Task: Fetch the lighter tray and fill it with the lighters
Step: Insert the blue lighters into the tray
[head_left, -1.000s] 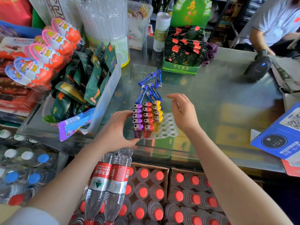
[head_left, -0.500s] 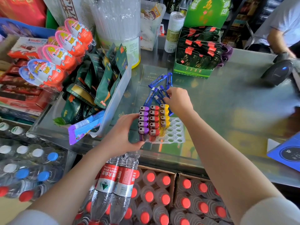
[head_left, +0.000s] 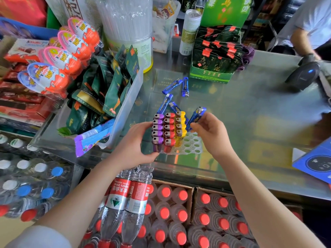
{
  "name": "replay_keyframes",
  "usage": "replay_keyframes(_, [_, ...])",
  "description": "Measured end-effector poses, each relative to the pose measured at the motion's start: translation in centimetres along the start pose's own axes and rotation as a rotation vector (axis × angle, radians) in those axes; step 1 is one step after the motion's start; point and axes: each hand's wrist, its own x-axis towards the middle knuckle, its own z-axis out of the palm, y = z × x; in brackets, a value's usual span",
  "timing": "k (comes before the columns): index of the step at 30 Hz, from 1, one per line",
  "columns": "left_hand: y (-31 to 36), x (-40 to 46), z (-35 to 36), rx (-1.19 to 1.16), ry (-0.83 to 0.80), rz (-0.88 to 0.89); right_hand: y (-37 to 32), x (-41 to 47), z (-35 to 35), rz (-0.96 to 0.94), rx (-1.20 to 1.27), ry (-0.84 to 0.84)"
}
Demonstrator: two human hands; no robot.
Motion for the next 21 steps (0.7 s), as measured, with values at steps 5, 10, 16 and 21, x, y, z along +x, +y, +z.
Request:
replay_keyframes(5, [0.0,-0.1,-0.1,0.002,-0.003,0.004,0.3,0.2,0.4,-0.067,-0.129,-0.021])
replay_keyframes(10, [0.0,-0.1,0.0,0.003,0.005,0.005,-0.2,0.4,0.6,-0.135,-0.211,-0.053])
replay_keyframes(16, [-0.3,-0.1,0.1,-0.009,0.015,0.011,0.8,0.2,0.3,-0.188,-0.398,-0.048])
replay_keyframes(21, [-0.3,-0.2,0.0,-0.022,0.006,-0.007,0.1,1.3,-0.2,-0.275,-0.573,-0.185])
